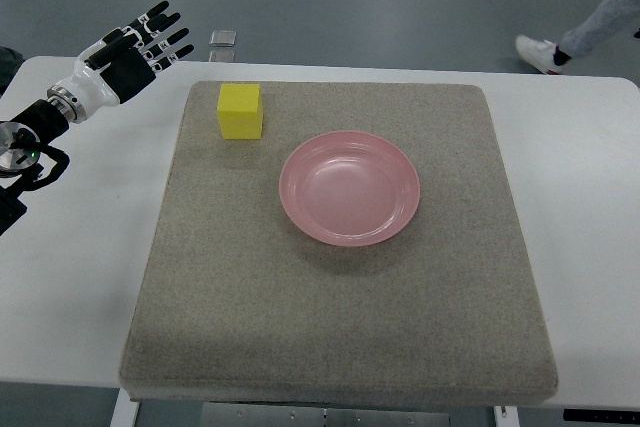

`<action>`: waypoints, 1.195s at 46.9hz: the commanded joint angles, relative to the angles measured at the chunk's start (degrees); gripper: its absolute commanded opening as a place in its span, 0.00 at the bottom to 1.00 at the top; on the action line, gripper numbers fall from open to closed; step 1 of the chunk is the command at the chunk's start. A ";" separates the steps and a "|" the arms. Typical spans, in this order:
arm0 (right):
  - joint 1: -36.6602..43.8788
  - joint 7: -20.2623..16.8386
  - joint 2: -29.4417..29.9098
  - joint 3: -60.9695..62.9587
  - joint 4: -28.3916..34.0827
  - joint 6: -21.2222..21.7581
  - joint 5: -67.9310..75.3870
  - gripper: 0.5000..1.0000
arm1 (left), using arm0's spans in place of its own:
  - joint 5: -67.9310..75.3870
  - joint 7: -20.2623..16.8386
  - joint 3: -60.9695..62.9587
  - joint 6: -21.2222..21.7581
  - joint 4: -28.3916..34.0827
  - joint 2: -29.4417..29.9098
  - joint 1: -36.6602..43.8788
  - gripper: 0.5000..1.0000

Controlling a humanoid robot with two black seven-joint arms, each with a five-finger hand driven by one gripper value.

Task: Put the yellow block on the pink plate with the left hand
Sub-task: 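Move the left hand forward toward the yellow cube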

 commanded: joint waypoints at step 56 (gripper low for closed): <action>0.02 0.00 0.00 0.00 0.00 0.00 0.03 0.85 | 40.40 -3.16 0.45 0.00 0.88 2.21 -8.63 0.99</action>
